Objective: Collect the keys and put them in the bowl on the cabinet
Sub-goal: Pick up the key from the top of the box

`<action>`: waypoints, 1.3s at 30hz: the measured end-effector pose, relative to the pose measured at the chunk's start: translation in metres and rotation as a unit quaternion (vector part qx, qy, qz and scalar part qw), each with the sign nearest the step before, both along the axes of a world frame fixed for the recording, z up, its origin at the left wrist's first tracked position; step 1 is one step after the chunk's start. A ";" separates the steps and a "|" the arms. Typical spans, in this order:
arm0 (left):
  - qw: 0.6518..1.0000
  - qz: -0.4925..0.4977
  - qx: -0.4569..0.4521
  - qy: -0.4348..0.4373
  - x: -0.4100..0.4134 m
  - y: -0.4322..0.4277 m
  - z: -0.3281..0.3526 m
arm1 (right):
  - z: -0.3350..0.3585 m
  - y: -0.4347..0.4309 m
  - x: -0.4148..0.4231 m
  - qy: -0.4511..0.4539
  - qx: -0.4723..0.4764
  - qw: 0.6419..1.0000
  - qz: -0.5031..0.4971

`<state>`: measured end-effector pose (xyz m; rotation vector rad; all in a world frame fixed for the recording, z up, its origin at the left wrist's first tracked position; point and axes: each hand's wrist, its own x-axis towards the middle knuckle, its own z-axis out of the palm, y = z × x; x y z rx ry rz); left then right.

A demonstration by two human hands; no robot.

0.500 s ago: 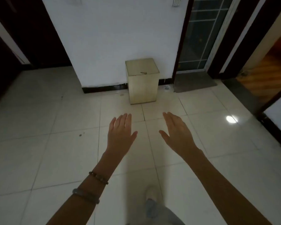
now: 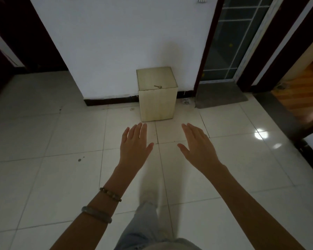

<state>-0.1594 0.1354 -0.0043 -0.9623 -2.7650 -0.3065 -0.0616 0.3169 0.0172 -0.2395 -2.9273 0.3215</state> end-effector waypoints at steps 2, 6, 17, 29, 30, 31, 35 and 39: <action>1.000 0.000 0.007 -0.004 -0.027 0.016 -0.002 | -0.001 0.015 -0.027 0.000 -0.001 1.000 -0.001; 1.000 0.002 0.009 -0.002 -0.095 0.049 -0.008 | -0.006 0.046 -0.094 0.014 -0.001 1.000 -0.001; 1.000 -0.012 0.002 -0.020 -0.295 0.138 -0.009 | 0.004 0.123 -0.293 0.007 -0.015 1.000 -0.011; 1.000 -0.004 -0.003 -0.025 -0.434 0.206 -0.019 | -0.010 0.193 -0.435 -0.005 -0.013 1.000 0.009; 1.000 0.001 -0.003 -0.028 -0.445 0.212 -0.021 | -0.012 0.200 -0.447 -0.005 -0.013 1.000 0.014; 1.000 0.006 -0.003 -0.029 -0.456 0.219 -0.024 | -0.013 0.207 -0.458 -0.003 -0.013 1.000 0.020; 0.999 0.031 -0.002 -0.035 -0.500 0.249 -0.035 | -0.023 0.240 -0.512 -0.003 -0.014 0.999 0.046; 0.997 0.054 -0.005 -0.050 -0.547 0.284 -0.040 | -0.033 0.279 -0.573 -0.019 -0.025 0.997 0.066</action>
